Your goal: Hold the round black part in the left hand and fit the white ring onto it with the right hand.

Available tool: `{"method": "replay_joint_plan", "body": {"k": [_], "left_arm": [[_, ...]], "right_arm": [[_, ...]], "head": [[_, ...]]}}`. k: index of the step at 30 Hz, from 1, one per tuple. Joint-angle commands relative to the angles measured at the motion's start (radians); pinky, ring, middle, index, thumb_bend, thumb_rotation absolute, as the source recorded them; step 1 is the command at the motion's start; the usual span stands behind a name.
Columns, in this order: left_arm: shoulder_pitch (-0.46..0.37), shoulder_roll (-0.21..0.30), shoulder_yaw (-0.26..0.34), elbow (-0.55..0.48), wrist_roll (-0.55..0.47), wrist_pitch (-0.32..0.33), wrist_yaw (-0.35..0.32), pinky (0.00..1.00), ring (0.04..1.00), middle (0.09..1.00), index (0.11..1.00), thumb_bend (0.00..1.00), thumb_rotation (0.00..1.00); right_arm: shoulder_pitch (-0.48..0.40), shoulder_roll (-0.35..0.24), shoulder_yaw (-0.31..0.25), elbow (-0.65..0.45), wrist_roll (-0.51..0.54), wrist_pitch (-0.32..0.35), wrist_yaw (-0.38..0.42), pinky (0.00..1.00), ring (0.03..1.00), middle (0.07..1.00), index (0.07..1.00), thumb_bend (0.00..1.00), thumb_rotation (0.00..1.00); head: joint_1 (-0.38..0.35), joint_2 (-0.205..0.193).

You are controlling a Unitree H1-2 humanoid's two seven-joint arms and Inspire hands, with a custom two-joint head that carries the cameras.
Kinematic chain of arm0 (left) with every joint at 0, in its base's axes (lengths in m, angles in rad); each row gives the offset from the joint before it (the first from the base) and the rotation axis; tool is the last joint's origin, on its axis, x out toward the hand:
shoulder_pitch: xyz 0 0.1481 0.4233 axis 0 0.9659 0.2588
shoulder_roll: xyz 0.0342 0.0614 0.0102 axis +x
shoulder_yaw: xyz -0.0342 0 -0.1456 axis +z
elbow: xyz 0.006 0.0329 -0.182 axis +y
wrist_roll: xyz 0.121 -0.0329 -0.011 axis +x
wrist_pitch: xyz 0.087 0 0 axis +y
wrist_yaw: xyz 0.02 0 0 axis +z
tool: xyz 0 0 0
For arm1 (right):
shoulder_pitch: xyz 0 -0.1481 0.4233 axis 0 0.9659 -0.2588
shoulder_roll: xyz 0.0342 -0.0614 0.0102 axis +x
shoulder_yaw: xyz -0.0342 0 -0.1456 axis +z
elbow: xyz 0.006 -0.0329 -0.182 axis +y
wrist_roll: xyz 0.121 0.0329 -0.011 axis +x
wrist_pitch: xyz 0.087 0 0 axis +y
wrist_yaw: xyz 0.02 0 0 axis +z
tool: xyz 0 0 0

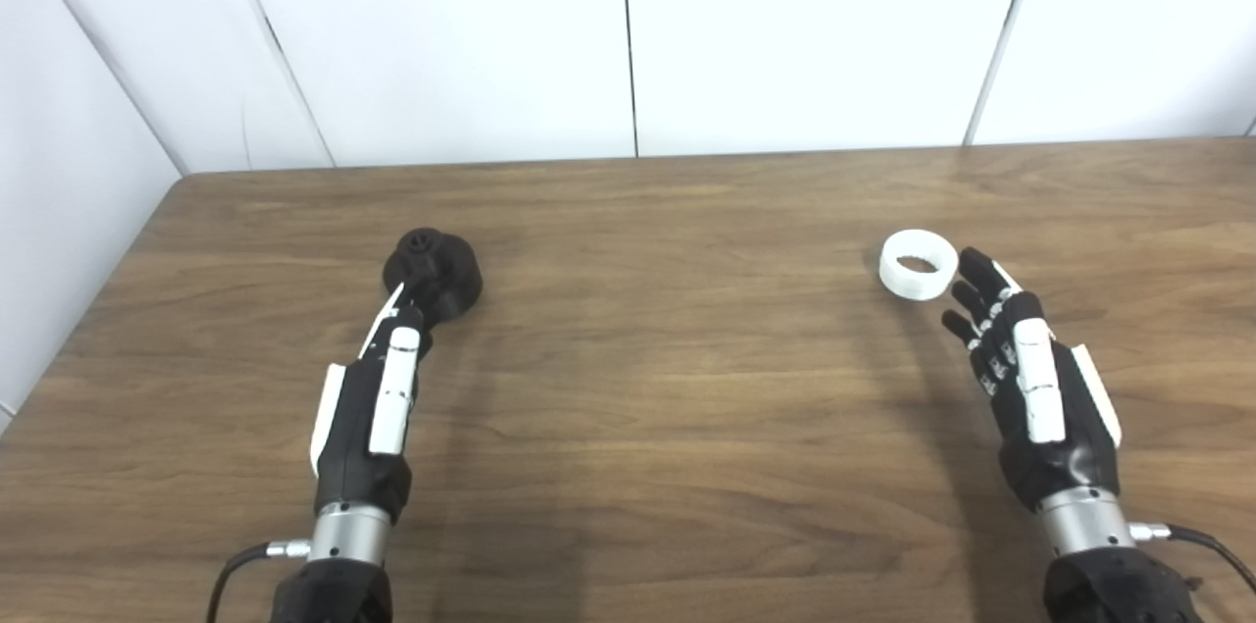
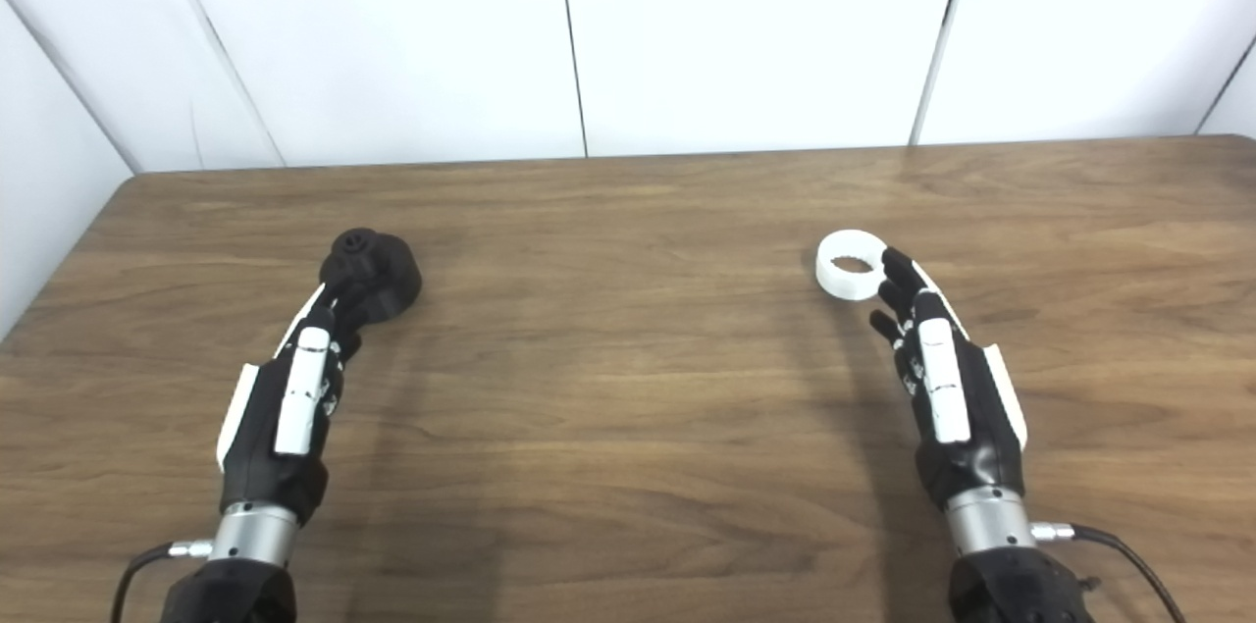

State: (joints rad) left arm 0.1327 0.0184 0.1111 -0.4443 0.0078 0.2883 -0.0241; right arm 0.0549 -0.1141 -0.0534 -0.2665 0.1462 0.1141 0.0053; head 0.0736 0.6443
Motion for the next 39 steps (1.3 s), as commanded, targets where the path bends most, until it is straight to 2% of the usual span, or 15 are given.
{"method": "replay_joint_plan", "body": {"k": [1,9,13,15,17,19,20,21,22,23,25,27,32,39], "left_arm": [[0.018,0.018,-0.002,-0.024,0.014,-0.026,0.007,0.96,0.938,0.940,0.923,0.43,0.91],[0.022,0.021,-0.002,-0.021,0.016,-0.028,0.007,0.96,0.938,0.937,0.921,0.44,0.89],[0.020,0.032,-0.003,-0.020,0.037,-0.024,0.010,0.93,0.921,0.931,0.913,0.47,0.80],[0.014,0.066,-0.019,-0.029,0.134,-0.021,0.018,0.91,0.910,0.921,0.907,0.46,0.67],[0.005,0.093,-0.026,-0.034,0.208,-0.020,0.018,0.89,0.909,0.920,0.905,0.46,0.58],[-0.021,0.133,-0.026,-0.065,0.268,0.036,-0.001,0.87,0.912,0.927,0.910,0.50,0.47],[-0.032,0.151,-0.027,-0.079,0.293,0.064,-0.011,0.85,0.910,0.935,0.927,0.54,0.38],[-0.052,0.179,-0.032,-0.100,0.339,0.115,-0.028,0.85,0.909,0.938,0.933,0.55,0.36],[-0.065,0.198,-0.035,-0.112,0.370,0.148,-0.038,0.86,0.924,0.954,0.939,0.62,0.31],[-0.076,0.213,-0.037,-0.118,0.402,0.169,-0.049,0.86,0.931,0.962,0.942,0.65,0.29],[-0.106,0.287,-0.044,-0.115,0.460,0.179,-0.089,0.92,0.973,0.986,0.949,0.74,0.24],[-0.129,0.340,-0.041,-0.111,0.509,0.180,-0.136,0.95,0.993,0.997,0.951,0.78,0.20],[-0.190,0.429,-0.037,-0.081,0.620,0.181,-0.214,0.89,1.000,0.990,0.916,0.92,0.17],[-0.285,0.524,-0.048,-0.004,0.715,0.180,-0.323,0.90,1.000,0.987,0.898,1.00,0.17]], "right_arm": [[0.006,0.019,-0.003,-0.022,0.014,-0.032,0.010,0.91,0.944,0.944,0.890,0.53,0.93],[0.006,0.021,0.005,-0.022,0.012,-0.030,0.008,0.90,0.951,0.947,0.895,0.57,0.91],[0.009,0.021,0.004,-0.022,0.006,-0.032,0.006,0.89,0.943,0.944,0.888,0.57,0.91],[0.009,0.022,0.004,-0.024,0.009,-0.029,0.006,0.89,0.946,0.945,0.886,0.55,0.91],[0.007,0.021,0.004,-0.023,0.011,-0.029,0.009,0.88,0.948,0.948,0.886,0.55,0.91],[0.006,0.021,0.004,-0.015,0.007,-0.036,0.008,0.88,0.947,0.947,0.886,0.55,0.92],[0.005,0.022,0.003,-0.012,0.006,-0.038,0.007,0.87,0.946,0.945,0.884,0.55,0.92],[0.004,0.023,0.002,-0.006,0.008,-0.042,0.007,0.87,0.945,0.944,0.883,0.55,0.92],[0.002,0.024,0.002,-0.001,0.009,-0.044,0.008,0.86,0.946,0.945,0.884,0.55,0.92],[0.001,0.025,0.002,0.003,0.010,-0.046,0.008,0.86,0.946,0.946,0.885,0.54,0.92],[-0.003,0.027,0.004,0.013,0.007,-0.050,0.008,0.84,0.943,0.944,0.882,0.55,0.92],[-0.005,0.029,0.007,0.018,0.003,-0.048,0.006,0.84,0.941,0.942,0.879,0.56,0.92],[-0.008,0.030,0.012,0.034,-0.004,-0.056,0.007,0.83,0.931,0.931,0.871,0.59,0.92],[-0.017,0.032,0.012,0.056,0.000,-0.072,0.009,0.83,0.929,0.928,0.865,0.61,0.91]], "head": [[0.000,0.000],[-0.001,-0.001],[0.000,-0.004],[0.004,-0.005],[0.009,-0.005],[0.015,-0.007],[0.018,-0.008],[0.023,-0.010],[0.026,-0.011],[0.028,-0.011],[0.032,-0.012],[0.035,-0.012],[0.041,-0.015],[0.049,-0.020]]}}
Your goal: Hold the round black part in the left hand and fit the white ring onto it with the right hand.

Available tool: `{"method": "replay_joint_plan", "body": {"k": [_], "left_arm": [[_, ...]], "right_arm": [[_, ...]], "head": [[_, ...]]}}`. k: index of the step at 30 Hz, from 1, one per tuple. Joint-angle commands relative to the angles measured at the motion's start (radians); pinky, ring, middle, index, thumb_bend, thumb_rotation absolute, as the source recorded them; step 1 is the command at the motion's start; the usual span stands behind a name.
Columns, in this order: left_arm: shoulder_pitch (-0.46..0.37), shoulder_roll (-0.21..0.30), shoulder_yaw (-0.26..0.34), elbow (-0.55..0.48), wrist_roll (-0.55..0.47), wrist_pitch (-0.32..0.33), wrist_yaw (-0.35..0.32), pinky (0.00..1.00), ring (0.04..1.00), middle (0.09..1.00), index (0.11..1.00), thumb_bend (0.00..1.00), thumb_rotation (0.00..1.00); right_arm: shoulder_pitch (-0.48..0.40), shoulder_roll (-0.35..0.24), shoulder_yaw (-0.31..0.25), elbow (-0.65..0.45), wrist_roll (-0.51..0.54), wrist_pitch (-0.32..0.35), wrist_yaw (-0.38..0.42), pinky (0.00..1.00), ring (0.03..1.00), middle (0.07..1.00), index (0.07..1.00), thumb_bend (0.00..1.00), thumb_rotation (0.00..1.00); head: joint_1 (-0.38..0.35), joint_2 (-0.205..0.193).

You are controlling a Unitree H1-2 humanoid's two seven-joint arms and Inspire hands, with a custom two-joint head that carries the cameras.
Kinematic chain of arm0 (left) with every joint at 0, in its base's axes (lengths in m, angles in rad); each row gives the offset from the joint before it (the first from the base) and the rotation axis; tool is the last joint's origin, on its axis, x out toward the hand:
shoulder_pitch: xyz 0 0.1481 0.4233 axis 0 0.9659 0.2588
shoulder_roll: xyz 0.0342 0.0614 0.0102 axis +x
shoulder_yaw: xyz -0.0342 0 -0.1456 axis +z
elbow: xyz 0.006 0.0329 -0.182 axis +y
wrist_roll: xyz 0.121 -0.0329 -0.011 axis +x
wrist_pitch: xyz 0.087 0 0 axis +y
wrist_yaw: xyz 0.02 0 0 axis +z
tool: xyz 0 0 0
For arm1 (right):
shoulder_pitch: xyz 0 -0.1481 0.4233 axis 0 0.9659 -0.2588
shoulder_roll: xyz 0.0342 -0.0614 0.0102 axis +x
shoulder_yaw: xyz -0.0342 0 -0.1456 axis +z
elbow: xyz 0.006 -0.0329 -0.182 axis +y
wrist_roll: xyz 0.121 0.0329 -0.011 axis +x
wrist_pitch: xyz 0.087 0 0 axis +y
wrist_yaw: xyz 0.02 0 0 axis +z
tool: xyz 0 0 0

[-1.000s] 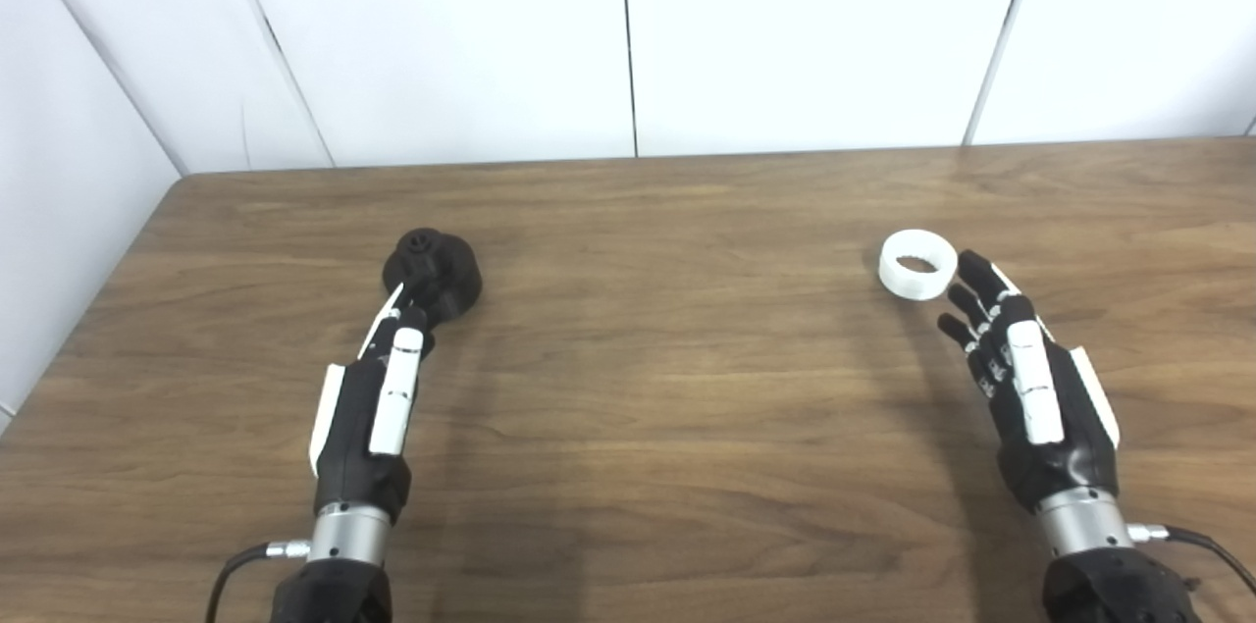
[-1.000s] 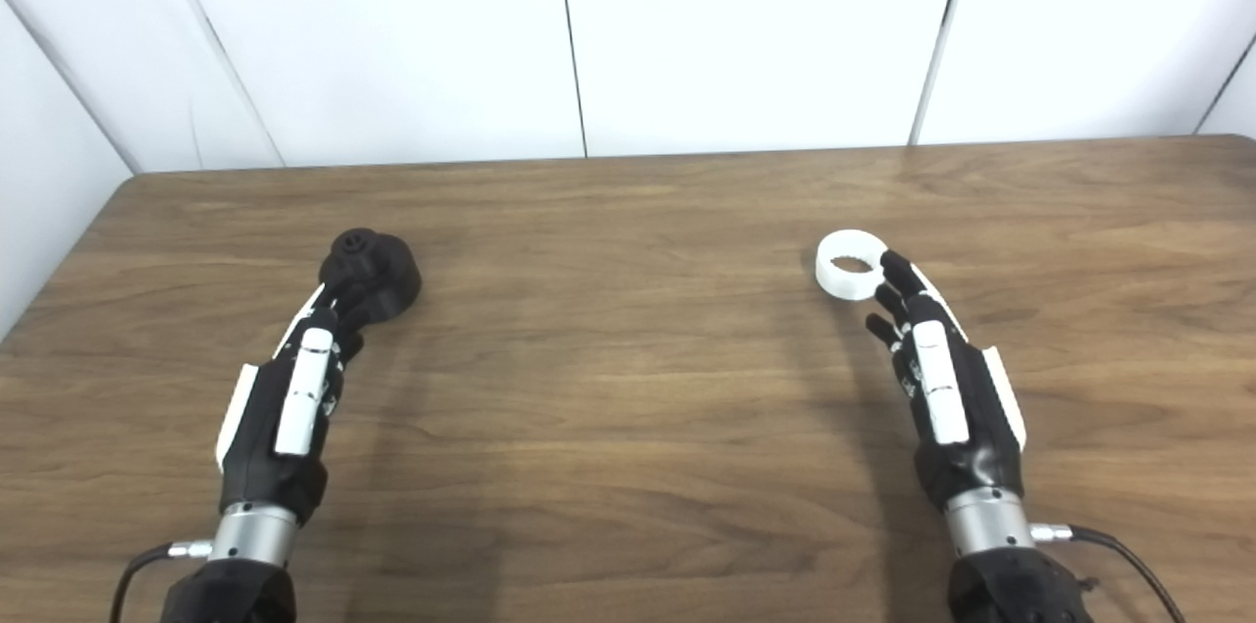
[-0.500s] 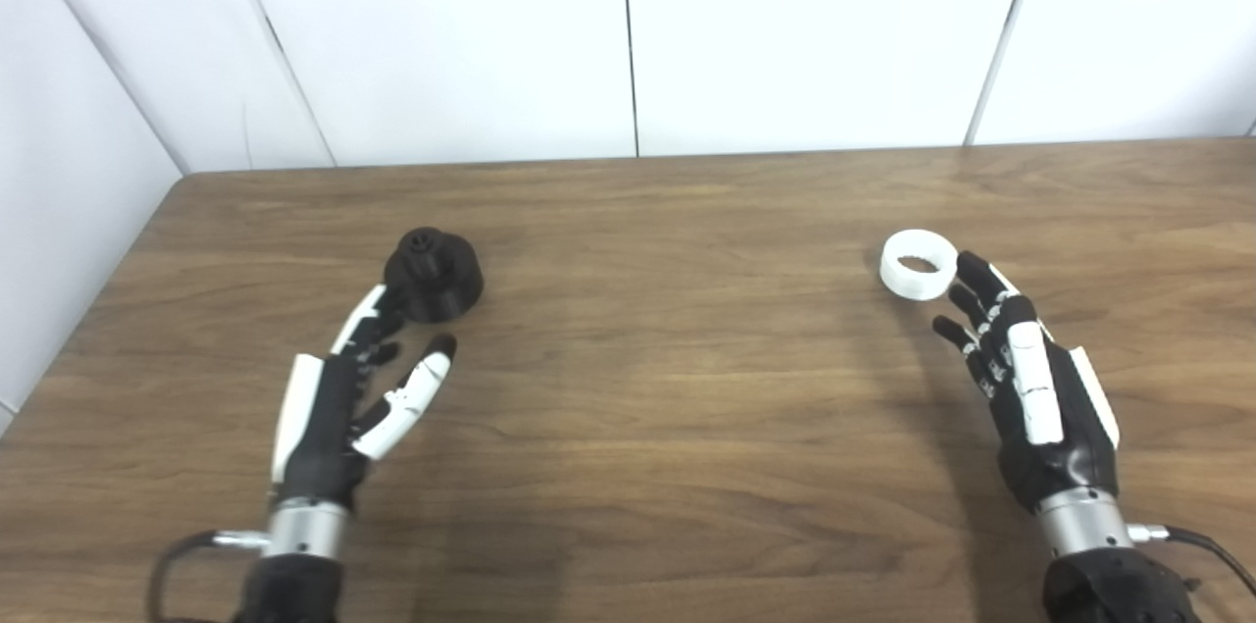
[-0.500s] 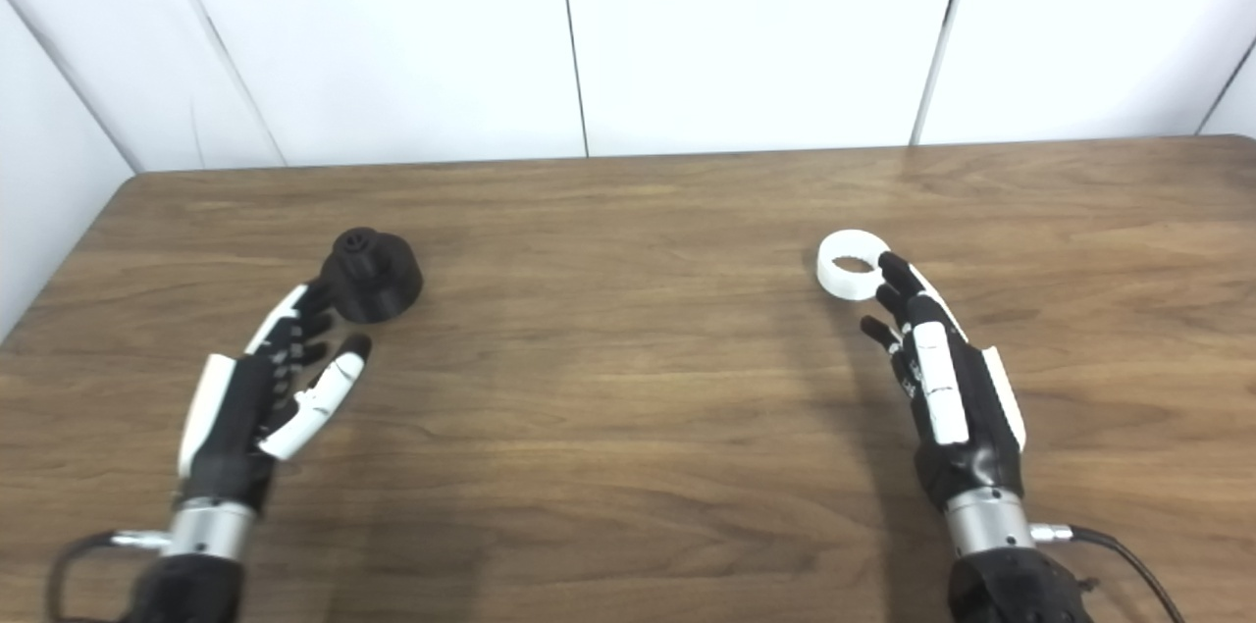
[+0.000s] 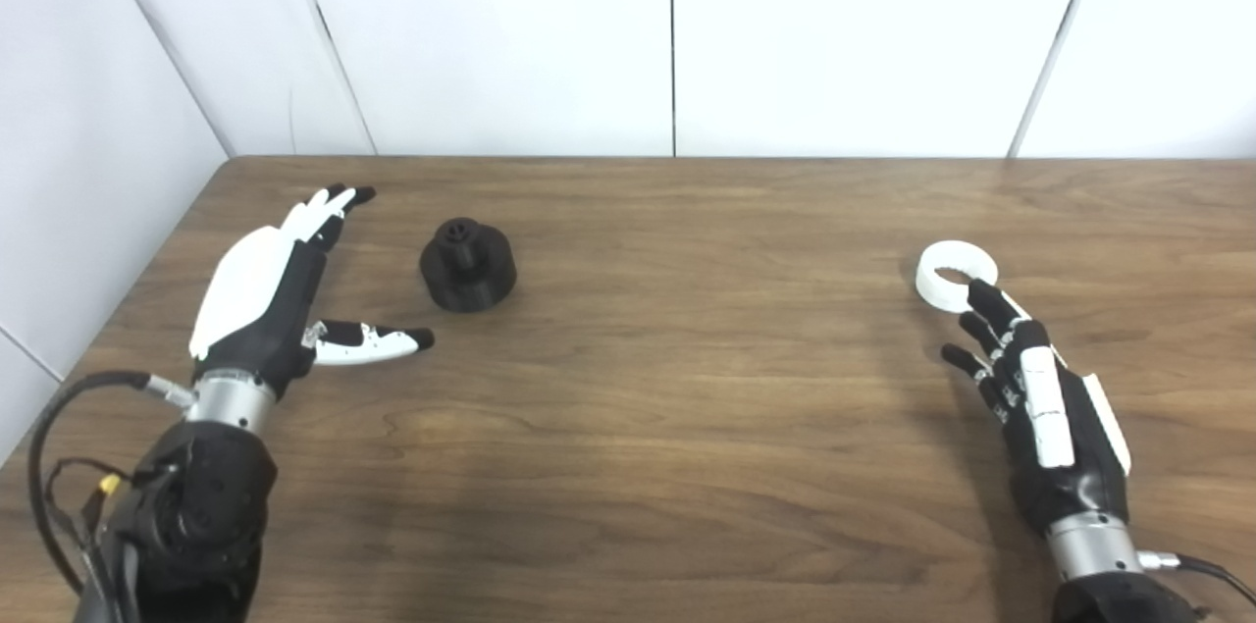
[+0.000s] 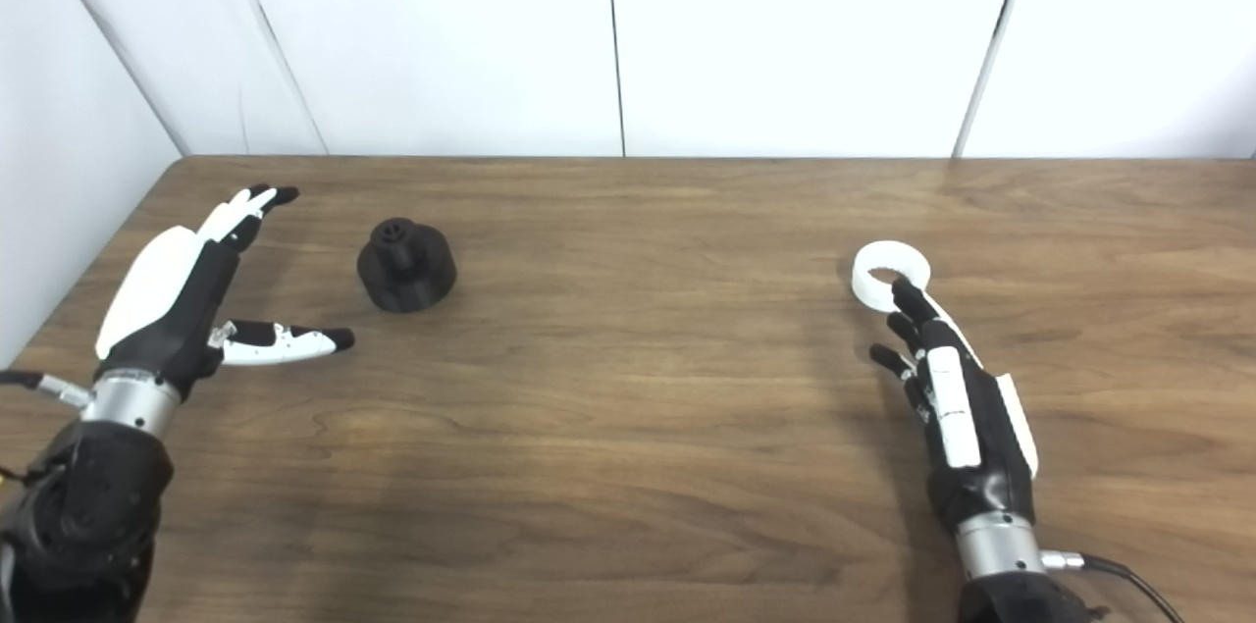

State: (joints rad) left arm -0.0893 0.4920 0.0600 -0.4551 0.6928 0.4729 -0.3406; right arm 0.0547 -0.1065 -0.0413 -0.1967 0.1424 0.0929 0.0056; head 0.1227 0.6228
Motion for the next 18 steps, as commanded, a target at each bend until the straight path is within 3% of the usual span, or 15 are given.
{"method": "replay_joint_plan", "body": {"k": [1,5,10,18], "left_arm": [[-0.080,0.064,-0.003,0.028,0.032,-0.005,-0.021,0.89,1.000,0.986,0.894,1.00,0.18],[-0.136,0.121,-0.040,0.111,0.042,-0.015,-0.071,0.89,1.000,0.992,0.893,0.99,0.19],[-0.214,0.193,-0.118,0.256,0.047,-0.090,-0.087,0.91,1.000,0.980,0.871,1.00,0.25],[-0.296,0.191,-0.144,0.383,0.011,-0.093,-0.093,0.91,1.000,0.976,0.869,0.96,0.25]], "right_arm": [[-0.019,0.025,0.001,-0.011,0.004,-0.052,0.008,0.84,0.931,0.928,0.865,0.61,0.91],[-0.022,0.030,0.004,-0.007,-0.002,-0.055,0.005,0.84,0.933,0.928,0.865,0.60,0.91],[-0.020,0.033,0.007,-0.007,-0.002,-0.061,0.006,0.85,0.937,0.929,0.865,0.60,0.91],[-0.014,0.035,0.004,-0.013,-0.002,-0.065,0.003,0.84,0.932,0.931,0.863,0.61,0.91]], "head": [[0.001,-0.003],[-0.002,-0.008],[-0.005,-0.012],[-0.009,-0.015]]}}
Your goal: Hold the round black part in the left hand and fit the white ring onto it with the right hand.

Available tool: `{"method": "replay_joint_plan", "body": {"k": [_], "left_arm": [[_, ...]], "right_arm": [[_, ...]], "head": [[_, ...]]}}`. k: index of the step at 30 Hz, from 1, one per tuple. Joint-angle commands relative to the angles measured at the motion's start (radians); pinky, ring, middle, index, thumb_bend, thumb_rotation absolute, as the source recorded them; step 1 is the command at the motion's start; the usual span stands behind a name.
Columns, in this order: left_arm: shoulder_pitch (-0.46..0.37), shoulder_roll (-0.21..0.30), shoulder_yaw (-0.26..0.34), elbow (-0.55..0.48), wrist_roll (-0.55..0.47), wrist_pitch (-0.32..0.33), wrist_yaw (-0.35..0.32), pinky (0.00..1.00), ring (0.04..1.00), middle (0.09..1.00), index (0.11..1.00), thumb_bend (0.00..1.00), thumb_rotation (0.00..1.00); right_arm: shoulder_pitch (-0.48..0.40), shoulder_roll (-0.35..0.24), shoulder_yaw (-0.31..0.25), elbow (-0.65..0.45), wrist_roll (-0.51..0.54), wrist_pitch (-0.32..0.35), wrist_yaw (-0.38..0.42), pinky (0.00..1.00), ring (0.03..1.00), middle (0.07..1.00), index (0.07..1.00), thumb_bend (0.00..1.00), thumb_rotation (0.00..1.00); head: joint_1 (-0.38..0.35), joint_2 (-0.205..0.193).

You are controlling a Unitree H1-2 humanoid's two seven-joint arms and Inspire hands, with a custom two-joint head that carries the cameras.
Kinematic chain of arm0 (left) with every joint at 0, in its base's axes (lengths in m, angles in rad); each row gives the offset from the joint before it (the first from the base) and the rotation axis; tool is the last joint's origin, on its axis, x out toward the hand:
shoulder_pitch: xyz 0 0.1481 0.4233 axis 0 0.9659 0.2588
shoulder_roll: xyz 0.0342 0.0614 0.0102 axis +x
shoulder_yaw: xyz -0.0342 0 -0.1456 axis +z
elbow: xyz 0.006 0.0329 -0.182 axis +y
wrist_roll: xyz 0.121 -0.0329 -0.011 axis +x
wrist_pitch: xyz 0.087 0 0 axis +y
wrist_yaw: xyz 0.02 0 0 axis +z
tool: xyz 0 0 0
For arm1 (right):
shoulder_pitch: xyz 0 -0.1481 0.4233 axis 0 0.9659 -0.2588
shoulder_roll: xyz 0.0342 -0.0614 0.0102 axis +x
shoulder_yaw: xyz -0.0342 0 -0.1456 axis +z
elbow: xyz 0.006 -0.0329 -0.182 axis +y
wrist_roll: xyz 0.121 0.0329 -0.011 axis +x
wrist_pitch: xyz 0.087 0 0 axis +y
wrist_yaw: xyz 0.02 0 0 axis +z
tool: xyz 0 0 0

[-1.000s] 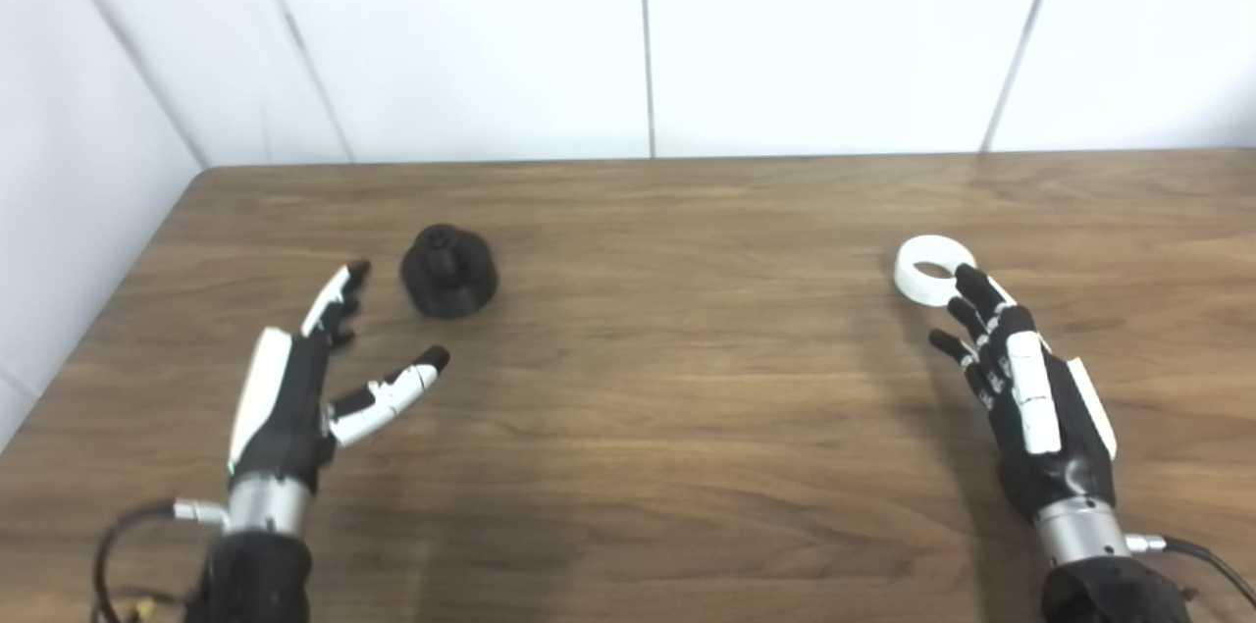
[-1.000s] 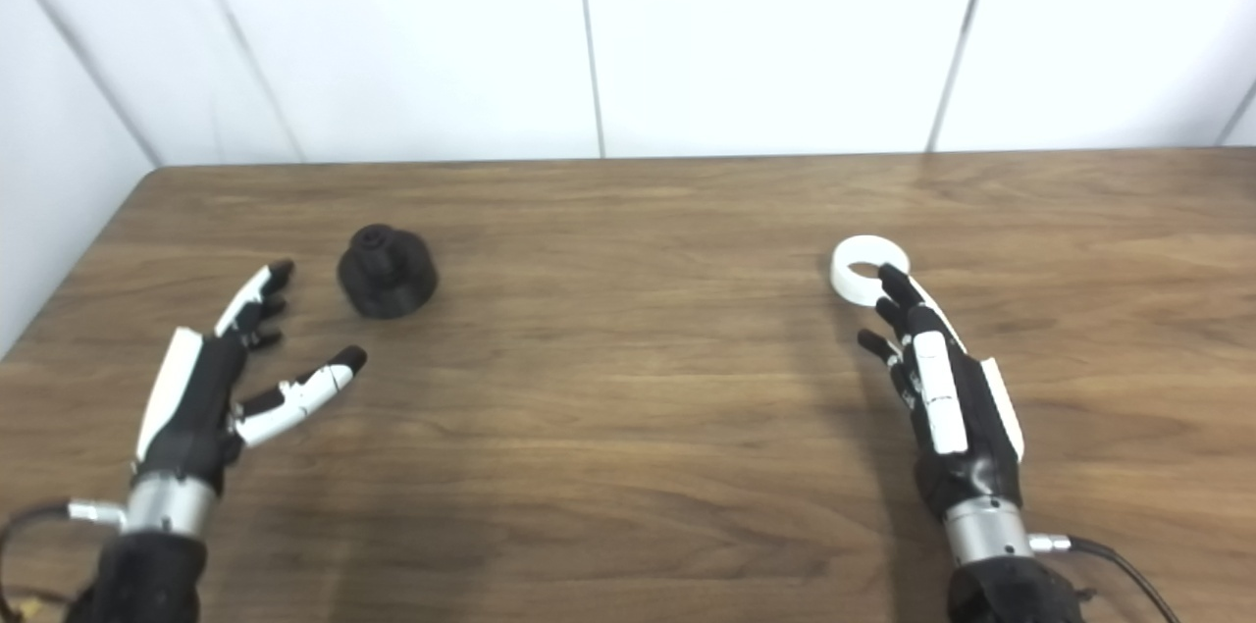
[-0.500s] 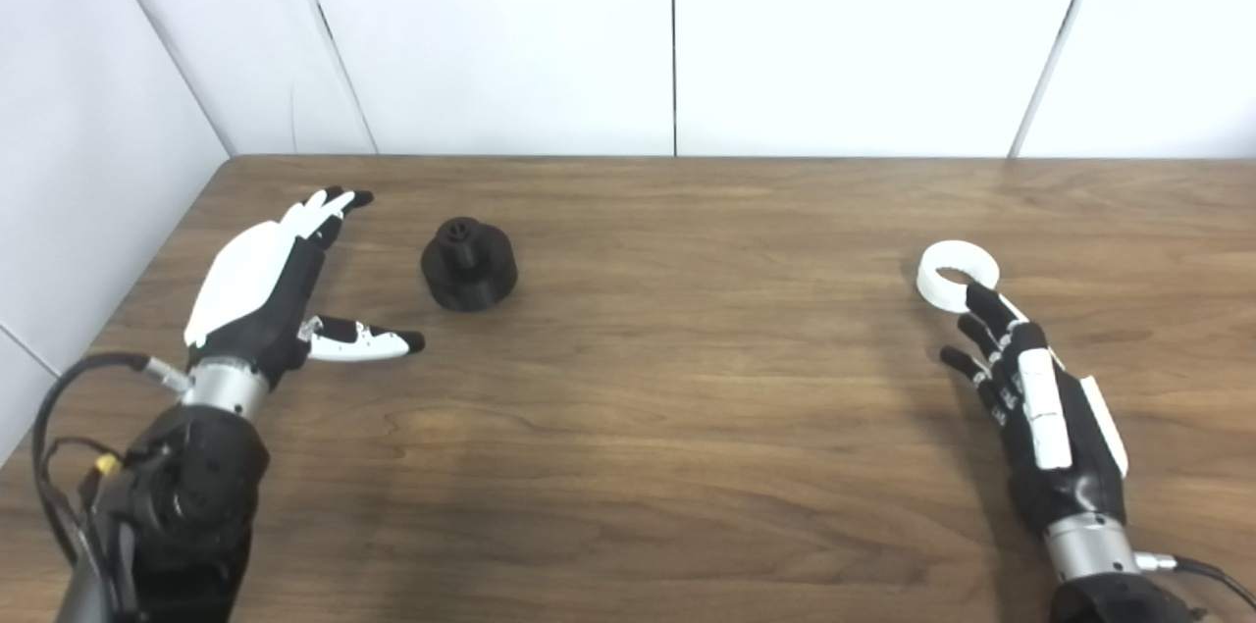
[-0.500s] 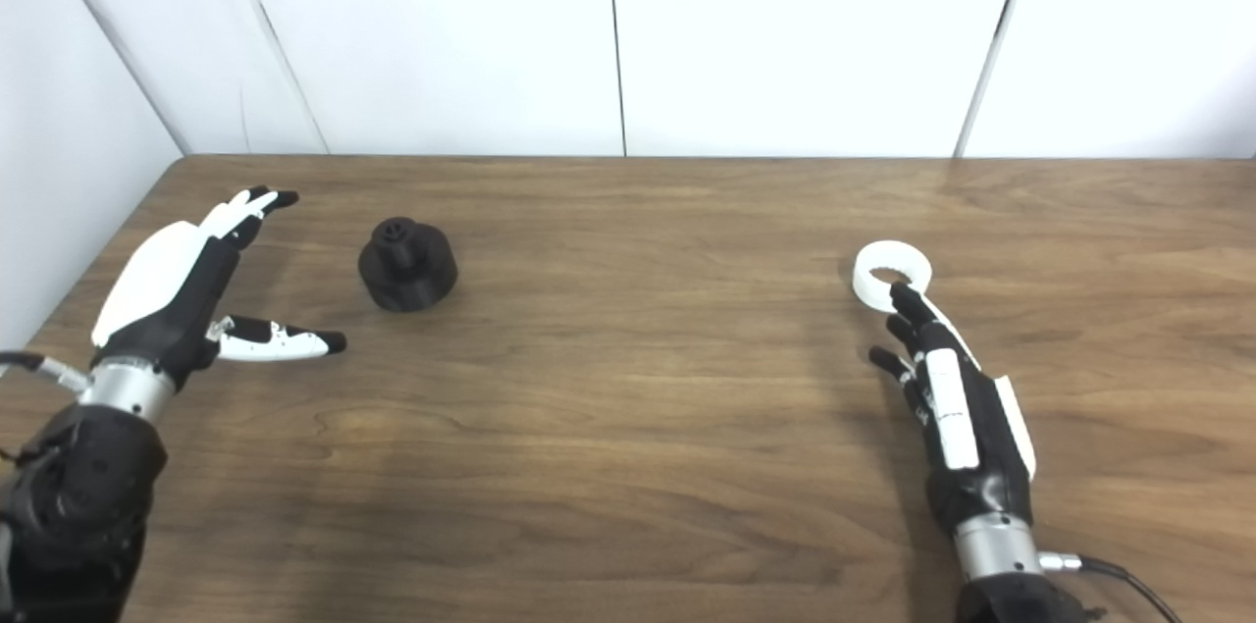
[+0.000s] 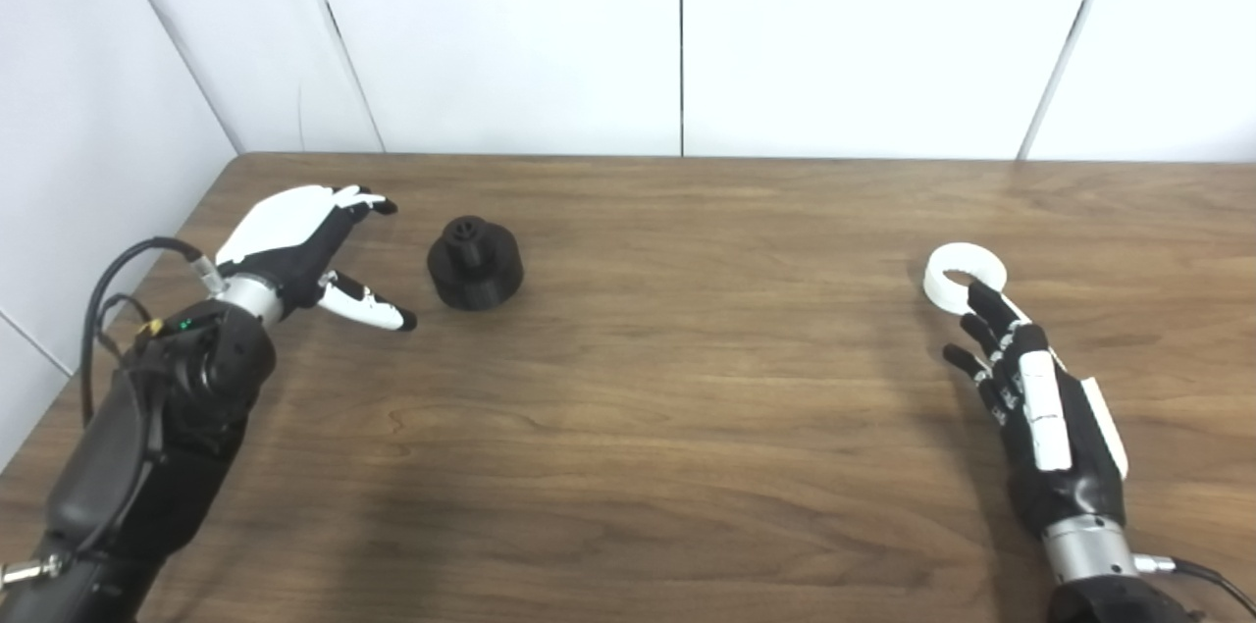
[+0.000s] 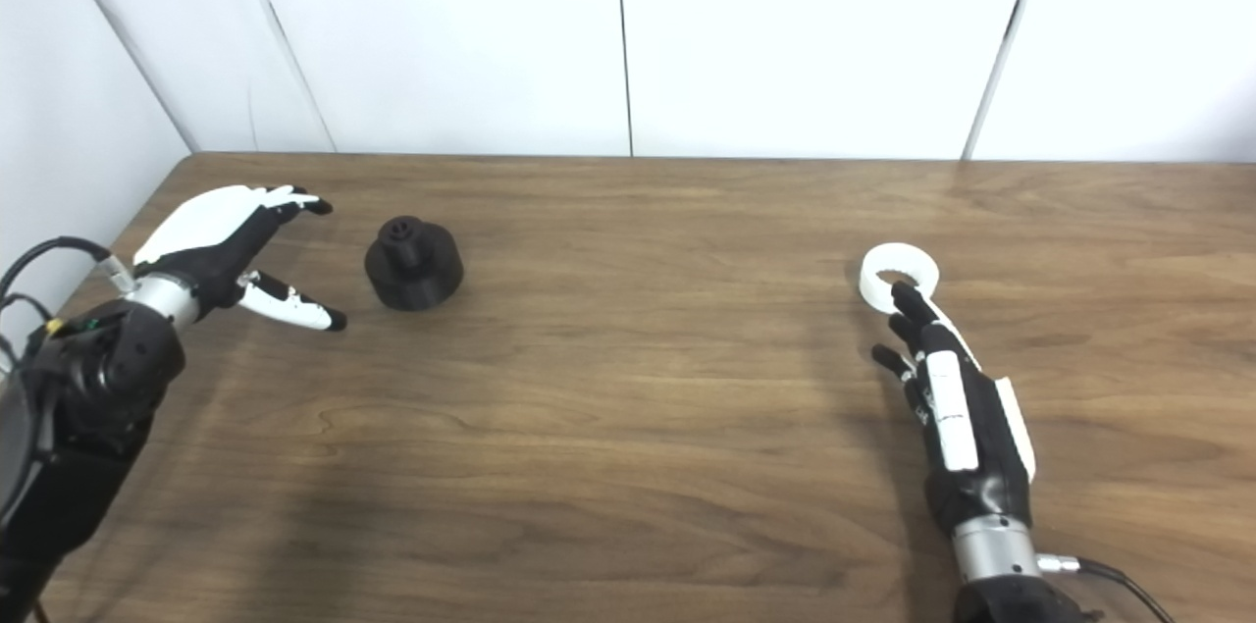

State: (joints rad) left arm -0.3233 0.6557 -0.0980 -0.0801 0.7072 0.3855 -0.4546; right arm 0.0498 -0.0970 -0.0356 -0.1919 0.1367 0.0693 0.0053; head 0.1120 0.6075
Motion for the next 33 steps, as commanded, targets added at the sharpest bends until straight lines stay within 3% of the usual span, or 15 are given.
{"method": "replay_joint_plan", "body": {"k": [1,13,33], "left_arm": [[-0.071,0.026,0.008,0.023,-0.002,-0.004,0.018,0.90,1.000,0.974,0.868,0.96,0.26],[-0.145,-0.011,-0.049,0.157,0.007,0.001,0.033,0.85,0.991,0.968,0.866,0.92,0.29],[-0.169,-0.048,-0.097,0.191,-0.027,-0.003,0.025,0.86,0.995,0.957,0.867,0.93,0.32]], "right_arm": [[-0.008,0.026,-0.003,-0.021,0.005,-0.038,0.002,0.84,0.931,0.931,0.862,0.61,0.91],[-0.002,0.022,-0.009,-0.022,-0.001,-0.045,0.001,0.82,0.926,0.926,0.860,0.61,0.92],[0.008,0.022,-0.017,-0.043,-0.010,-0.048,-0.005,0.80,0.929,0.928,0.864,0.58,0.92]], "head": [[0.001,0.000],[0.004,-0.004],[-0.014,0.000]]}}
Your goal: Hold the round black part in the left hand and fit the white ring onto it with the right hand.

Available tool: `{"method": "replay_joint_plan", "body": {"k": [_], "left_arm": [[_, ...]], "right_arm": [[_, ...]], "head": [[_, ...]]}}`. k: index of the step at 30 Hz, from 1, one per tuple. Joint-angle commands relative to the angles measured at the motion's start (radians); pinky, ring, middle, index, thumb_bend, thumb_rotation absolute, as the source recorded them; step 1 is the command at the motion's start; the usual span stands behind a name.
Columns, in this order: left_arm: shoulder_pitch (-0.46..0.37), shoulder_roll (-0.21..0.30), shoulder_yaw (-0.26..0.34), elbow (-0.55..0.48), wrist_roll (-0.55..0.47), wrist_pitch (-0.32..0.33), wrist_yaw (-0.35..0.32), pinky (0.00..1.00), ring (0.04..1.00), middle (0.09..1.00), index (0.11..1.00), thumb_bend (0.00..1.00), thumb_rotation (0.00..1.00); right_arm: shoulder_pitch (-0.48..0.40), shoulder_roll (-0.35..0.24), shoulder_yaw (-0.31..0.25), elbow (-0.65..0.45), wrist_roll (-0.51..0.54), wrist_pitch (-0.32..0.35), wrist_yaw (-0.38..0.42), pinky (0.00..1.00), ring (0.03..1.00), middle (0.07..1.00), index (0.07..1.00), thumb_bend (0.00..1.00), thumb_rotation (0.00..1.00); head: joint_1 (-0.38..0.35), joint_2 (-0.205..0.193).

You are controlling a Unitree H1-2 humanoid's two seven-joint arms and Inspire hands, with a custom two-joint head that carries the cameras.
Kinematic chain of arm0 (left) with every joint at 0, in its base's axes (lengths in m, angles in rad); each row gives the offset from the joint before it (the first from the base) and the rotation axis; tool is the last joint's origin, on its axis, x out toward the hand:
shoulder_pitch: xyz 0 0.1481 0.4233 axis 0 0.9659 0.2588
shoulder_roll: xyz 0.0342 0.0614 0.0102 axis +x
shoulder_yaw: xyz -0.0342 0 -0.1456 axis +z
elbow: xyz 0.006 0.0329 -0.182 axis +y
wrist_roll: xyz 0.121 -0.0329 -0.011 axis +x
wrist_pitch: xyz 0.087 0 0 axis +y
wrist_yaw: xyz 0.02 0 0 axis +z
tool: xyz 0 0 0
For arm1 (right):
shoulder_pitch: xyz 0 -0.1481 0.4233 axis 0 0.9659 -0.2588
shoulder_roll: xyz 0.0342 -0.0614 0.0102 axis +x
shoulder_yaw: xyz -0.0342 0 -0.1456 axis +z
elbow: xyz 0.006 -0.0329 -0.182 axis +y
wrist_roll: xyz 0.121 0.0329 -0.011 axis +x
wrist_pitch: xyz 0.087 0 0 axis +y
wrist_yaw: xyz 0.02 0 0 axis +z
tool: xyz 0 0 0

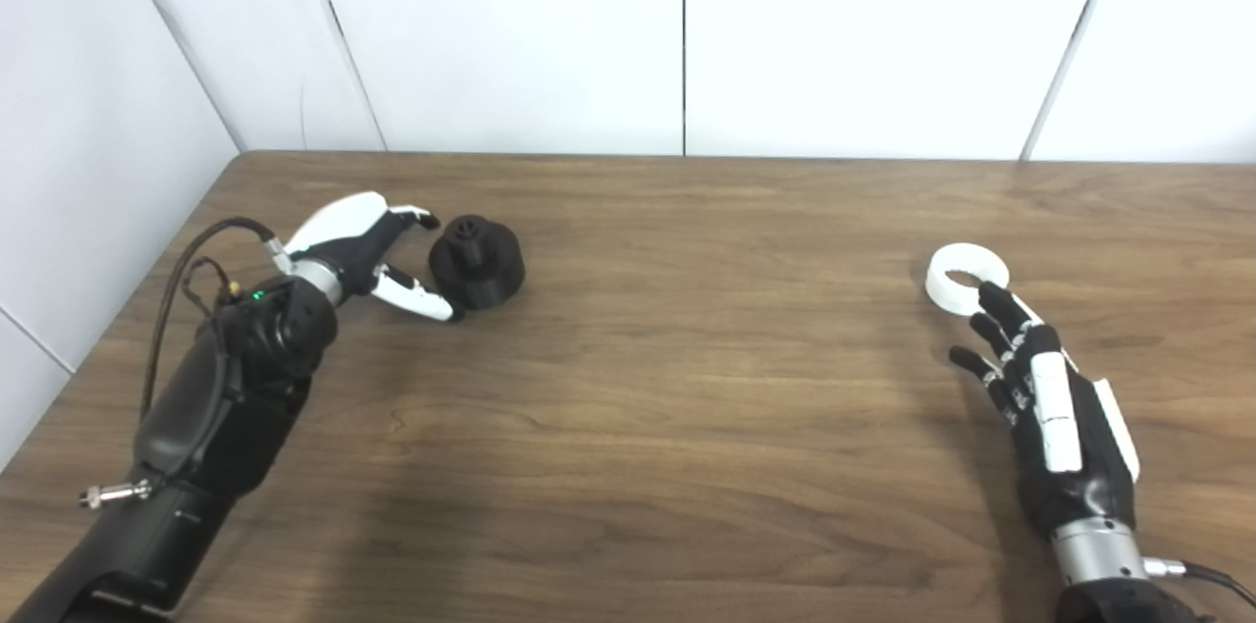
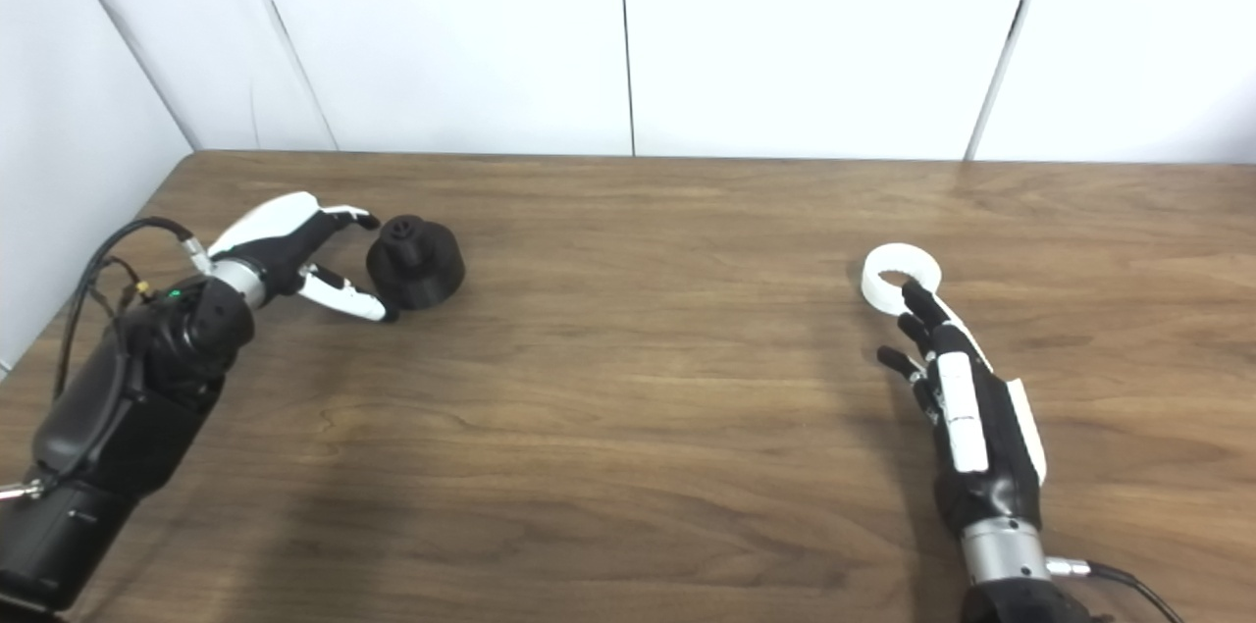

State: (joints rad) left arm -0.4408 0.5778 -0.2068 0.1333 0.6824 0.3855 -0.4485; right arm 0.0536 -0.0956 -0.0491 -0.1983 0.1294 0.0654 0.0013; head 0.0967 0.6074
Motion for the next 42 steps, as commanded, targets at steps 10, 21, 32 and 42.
{"method": "replay_joint_plan", "body": {"k": [10,21,32,42], "left_arm": [[-0.047,0.017,0.017,-0.017,-0.053,-0.013,0.022,0.86,0.994,0.963,0.859,0.94,0.32],[-0.066,0.002,-0.021,0.032,-0.043,-0.028,0.048,0.83,0.986,0.954,0.861,0.92,0.34],[-0.064,-0.016,-0.023,0.050,-0.043,-0.051,0.106,0.82,0.965,0.943,0.837,0.89,0.32],[-0.054,-0.027,-0.016,0.068,-0.054,-0.089,0.157,0.81,0.943,0.913,0.807,0.85,0.31]], "right_arm": [[0.009,0.025,-0.004,-0.041,0.002,-0.046,-0.001,0.82,0.930,0.928,0.864,0.59,0.91],[0.023,0.027,-0.004,-0.055,0.007,-0.047,-0.002,0.82,0.923,0.923,0.870,0.55,0.91],[0.035,0.021,-0.005,-0.065,0.007,-0.047,0.004,0.82,0.923,0.919,0.860,0.56,0.91],[0.037,0.019,-0.006,-0.061,0.005,-0.051,0.005,0.81,0.924,0.918,0.859,0.55,0.92]], "head": [[-0.011,0.007],[-0.029,0.008],[-0.032,0.012],[-0.033,0.013]]}}
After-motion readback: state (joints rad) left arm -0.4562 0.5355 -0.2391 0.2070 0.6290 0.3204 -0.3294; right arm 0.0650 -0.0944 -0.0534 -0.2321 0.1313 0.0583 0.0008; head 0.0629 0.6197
